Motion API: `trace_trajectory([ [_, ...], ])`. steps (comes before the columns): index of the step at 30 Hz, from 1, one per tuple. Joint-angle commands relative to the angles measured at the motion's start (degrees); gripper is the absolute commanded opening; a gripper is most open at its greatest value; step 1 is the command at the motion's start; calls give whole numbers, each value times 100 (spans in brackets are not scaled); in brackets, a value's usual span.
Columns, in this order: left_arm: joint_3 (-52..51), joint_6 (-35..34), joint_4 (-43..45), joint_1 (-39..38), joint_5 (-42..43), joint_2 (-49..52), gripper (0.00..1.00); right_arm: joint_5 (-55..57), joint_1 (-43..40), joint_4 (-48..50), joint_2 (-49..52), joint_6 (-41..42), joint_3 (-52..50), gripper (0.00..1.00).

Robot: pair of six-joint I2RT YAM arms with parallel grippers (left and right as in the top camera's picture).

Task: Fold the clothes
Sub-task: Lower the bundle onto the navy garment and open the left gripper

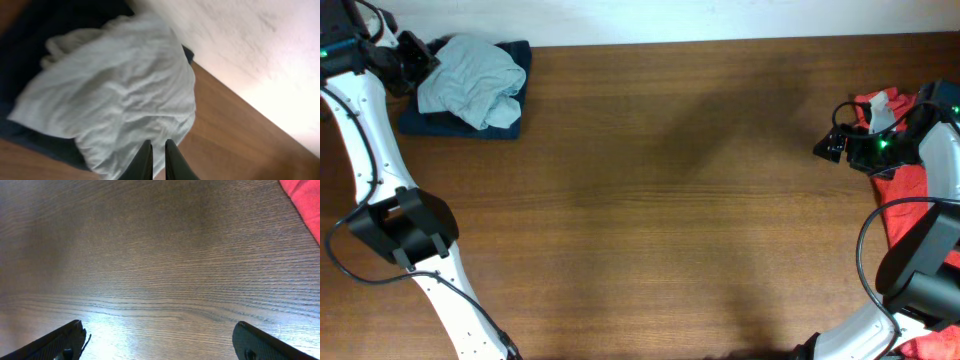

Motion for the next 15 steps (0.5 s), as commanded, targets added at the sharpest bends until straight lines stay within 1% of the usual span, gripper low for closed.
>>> trace_trajectory([
  [1,-111,-101,-20,98,-868,11,8,52,-4,-13,-33,-44,81,99],
  [5,-306,-98,-28,105,-1451,151,7,52,-4,-15,-33,-46,81,99],
  [9,-455,-98,-48,142,-1451,566,6,52,-4,-15,-33,-44,81,99],
  [11,-463,-103,-155,192,-1447,754,3,52,-4,-15,-33,-46,81,98],
  [15,-433,-101,-238,302,-1427,761,1,52,-4,-15,-33,-44,81,99],
])
